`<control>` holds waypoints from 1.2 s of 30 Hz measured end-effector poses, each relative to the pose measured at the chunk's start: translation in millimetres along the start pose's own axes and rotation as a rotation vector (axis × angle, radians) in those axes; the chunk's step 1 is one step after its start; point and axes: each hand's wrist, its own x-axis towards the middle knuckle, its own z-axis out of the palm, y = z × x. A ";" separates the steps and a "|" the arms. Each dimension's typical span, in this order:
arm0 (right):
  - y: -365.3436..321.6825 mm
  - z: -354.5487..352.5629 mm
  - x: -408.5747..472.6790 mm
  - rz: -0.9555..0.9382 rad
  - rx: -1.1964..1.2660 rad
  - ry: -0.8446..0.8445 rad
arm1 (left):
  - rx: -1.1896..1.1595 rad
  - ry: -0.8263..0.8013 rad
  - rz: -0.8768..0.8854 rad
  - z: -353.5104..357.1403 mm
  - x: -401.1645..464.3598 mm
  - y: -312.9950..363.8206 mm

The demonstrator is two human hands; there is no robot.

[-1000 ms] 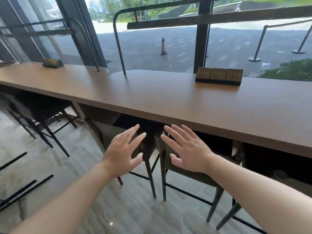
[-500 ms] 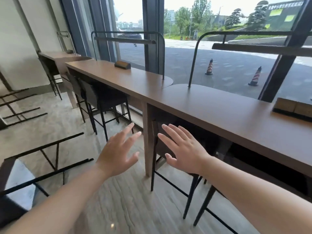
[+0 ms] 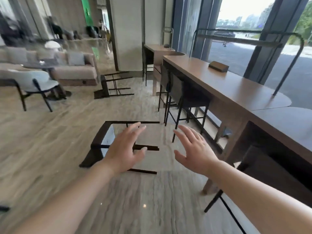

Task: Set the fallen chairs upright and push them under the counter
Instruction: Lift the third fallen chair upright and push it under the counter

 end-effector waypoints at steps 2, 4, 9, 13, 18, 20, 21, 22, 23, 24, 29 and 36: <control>-4.6 20.8 26.3 -0.011 0.099 0.008 | -0.013 0.052 -0.042 -5.1 -1.4 -22.5; -5.4 42.6 51.5 -0.007 0.206 0.008 | -0.027 0.084 -0.096 -5.7 -0.1 -40.8; 4.7 93.8 118.6 -0.007 0.438 -0.044 | -0.125 0.124 -0.299 4.4 22.9 -78.5; 18.3 122.2 173.9 0.243 0.931 -0.217 | -0.522 0.257 -0.670 18.3 67.3 -105.9; 35.7 149.5 244.2 0.361 1.297 -0.319 | -0.619 0.401 -0.860 26.2 113.8 -136.2; 34.6 161.1 271.3 0.381 1.375 -0.354 | -0.622 0.443 -0.909 25.9 120.7 -149.7; 31.7 167.3 283.1 0.387 1.411 -0.373 | -0.628 0.464 -0.931 24.8 121.3 -156.6; 27.5 173.1 293.7 0.399 1.450 -0.393 | -0.635 0.482 -0.954 22.9 120.6 -163.8; 21.8 178.2 303.5 0.415 1.486 -0.414 | -0.640 0.499 -0.985 20.1 118.8 -171.2; 14.6 182.5 312.4 0.429 1.517 -0.431 | -0.645 0.520 -1.013 16.0 116.4 -178.8; -32.6 204.1 362.1 0.473 1.612 -0.516 | -0.683 0.654 -1.091 -17.3 104.4 -230.5; -140.6 257.4 434.3 0.504 1.592 -0.564 | -0.778 0.726 -1.111 -80.2 62.6 -342.5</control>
